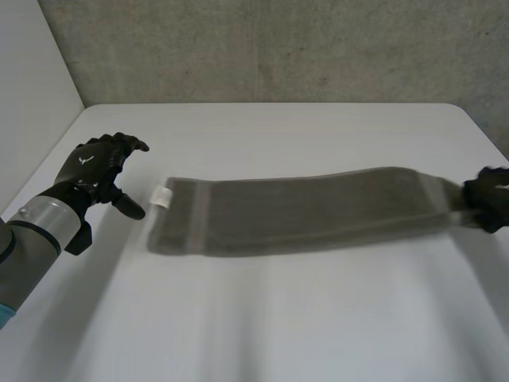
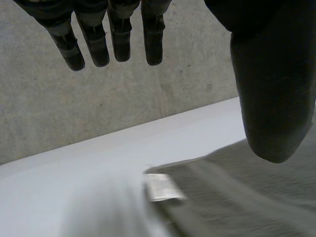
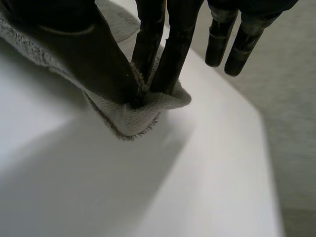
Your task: Fold the towel.
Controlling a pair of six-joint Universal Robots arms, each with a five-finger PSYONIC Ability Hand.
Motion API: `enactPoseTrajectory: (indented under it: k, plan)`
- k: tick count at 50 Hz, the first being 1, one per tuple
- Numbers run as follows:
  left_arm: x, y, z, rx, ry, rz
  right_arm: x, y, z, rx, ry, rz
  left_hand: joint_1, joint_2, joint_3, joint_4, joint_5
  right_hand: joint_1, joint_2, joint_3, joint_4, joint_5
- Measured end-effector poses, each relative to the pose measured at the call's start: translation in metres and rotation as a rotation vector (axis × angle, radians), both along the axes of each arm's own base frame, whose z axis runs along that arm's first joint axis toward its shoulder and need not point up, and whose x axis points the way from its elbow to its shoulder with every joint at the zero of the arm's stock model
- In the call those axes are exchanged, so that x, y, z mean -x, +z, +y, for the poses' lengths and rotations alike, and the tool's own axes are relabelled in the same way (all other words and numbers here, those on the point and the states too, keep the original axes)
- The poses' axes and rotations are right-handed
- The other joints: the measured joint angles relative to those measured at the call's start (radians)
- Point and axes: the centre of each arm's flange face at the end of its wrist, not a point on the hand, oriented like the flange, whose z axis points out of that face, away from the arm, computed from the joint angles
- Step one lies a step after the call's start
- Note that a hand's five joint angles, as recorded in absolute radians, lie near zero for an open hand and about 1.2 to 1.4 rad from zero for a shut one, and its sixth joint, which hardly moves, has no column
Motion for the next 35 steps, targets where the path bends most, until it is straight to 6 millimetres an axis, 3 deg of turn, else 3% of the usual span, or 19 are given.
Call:
enactPoseTrajectory:
  k: [6,10,12,15,17,23,26,29,35]
  plan:
    - [0.0,0.0,0.0,0.0,0.001,0.0,0.029,0.032,-0.016,0.122,-0.05,0.111,0.0,0.0,0.0,0.0,0.0,0.004,0.0,0.0,0.0,-0.001]
    - [0.0,0.0,0.0,-0.001,0.0,0.0,0.027,0.055,-0.021,0.201,-0.037,0.158,0.0,0.0,0.0,0.0,0.0,0.004,0.0,0.0,0.0,-0.001]
    - [0.0,0.0,0.0,0.0,0.0,0.0,0.015,0.066,-0.02,0.237,-0.008,0.169,0.0,0.0,0.0,0.0,0.0,0.004,0.0,0.0,0.0,-0.001]
    - [0.0,0.0,0.0,0.0,0.0,0.0,-0.022,0.08,-0.013,0.292,0.085,0.171,0.0,0.0,0.0,0.0,0.0,0.005,0.011,0.0,0.0,-0.001]
    - [0.0,0.0,0.0,0.0,0.0,-0.001,-0.066,0.087,0.0,0.33,0.194,0.161,0.0,0.0,0.0,0.0,0.0,0.005,0.012,0.0,0.0,-0.001]
    - [0.0,-0.001,0.0,-0.001,0.0,-0.001,-0.155,0.089,0.039,0.394,0.413,0.13,0.0,0.0,0.0,0.0,0.0,0.005,0.025,0.0,0.0,-0.001]
    - [0.0,-0.001,0.0,-0.001,0.001,-0.001,-0.21,0.082,0.068,0.437,0.54,0.104,0.0,0.0,0.0,0.0,0.0,0.005,0.025,0.0,0.0,-0.001]
    - [0.0,-0.001,0.0,-0.002,0.002,-0.001,-0.252,0.068,0.095,0.452,0.641,0.083,0.0,0.0,0.0,0.0,0.0,0.005,0.025,0.0,0.0,-0.001]
    - [0.0,-0.002,0.0,-0.005,0.002,-0.001,-0.313,0.026,0.143,0.439,0.816,0.084,0.0,0.0,0.0,0.0,0.0,0.005,0.025,0.0,0.0,-0.001]
